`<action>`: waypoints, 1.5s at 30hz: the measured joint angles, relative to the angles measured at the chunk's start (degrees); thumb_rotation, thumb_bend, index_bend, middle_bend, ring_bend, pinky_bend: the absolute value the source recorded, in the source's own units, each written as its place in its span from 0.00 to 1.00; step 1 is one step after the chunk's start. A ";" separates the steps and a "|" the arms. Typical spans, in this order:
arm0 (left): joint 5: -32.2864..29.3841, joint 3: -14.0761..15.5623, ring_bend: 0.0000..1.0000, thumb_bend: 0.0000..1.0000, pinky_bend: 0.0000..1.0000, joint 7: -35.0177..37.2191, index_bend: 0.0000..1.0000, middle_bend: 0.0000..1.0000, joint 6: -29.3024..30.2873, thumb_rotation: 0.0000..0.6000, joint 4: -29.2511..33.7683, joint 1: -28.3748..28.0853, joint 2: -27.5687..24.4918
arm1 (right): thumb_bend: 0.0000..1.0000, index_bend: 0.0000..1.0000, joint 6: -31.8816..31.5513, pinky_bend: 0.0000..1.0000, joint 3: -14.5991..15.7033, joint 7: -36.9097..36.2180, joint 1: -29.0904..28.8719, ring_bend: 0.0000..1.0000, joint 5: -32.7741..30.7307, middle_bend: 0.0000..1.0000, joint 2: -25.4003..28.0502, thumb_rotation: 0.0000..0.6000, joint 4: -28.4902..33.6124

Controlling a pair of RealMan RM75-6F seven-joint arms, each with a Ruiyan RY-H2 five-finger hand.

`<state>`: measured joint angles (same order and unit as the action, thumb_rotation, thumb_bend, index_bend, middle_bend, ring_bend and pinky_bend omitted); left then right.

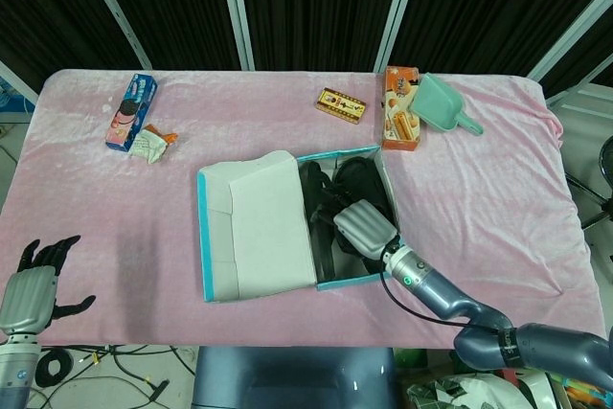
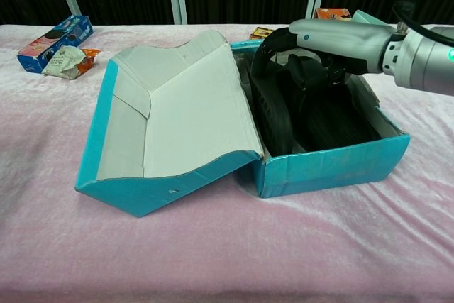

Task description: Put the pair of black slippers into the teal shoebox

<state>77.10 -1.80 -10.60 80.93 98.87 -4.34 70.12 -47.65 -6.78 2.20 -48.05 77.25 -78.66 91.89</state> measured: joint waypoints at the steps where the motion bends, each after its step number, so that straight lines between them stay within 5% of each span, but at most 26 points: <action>1: 0.04 -0.01 0.16 0.00 0.00 0.03 0.13 0.18 -0.01 1.00 -0.02 -0.02 0.01 | 0.94 0.32 -0.02 0.03 0.20 0.26 0.08 0.03 0.07 0.28 -0.08 1.00 0.04; 30: 0.81 0.18 0.16 0.00 0.00 1.21 0.13 0.18 0.15 1.00 -0.83 0.09 0.16 | 0.91 0.32 -6.17 0.03 4.14 7.31 4.29 0.03 5.42 0.28 -2.48 1.00 0.47; 36: 0.91 0.18 0.16 0.00 0.00 1.45 0.13 0.18 0.28 1.00 -0.94 0.17 0.14 | 0.85 0.31 -6.74 0.03 4.21 8.73 4.58 0.02 6.20 0.24 -1.47 1.00 2.10; 42: 1.03 0.16 0.16 0.00 0.00 1.67 0.13 0.18 0.14 1.00 -1.16 0.09 0.26 | 0.62 0.21 -7.12 0.03 3.68 10.56 4.74 0.00 6.08 0.19 0.82 1.00 4.97; 45: 1.08 0.16 0.16 0.00 0.00 1.69 0.13 0.18 -0.02 1.00 -1.23 -0.02 0.33 | 0.60 0.21 -6.96 0.03 3.59 12.25 4.89 0.00 5.44 0.19 1.83 1.00 6.31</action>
<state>78.19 -1.64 -8.91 80.91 97.64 -4.36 70.45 -54.61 -3.19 14.45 -43.15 82.68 -76.82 98.20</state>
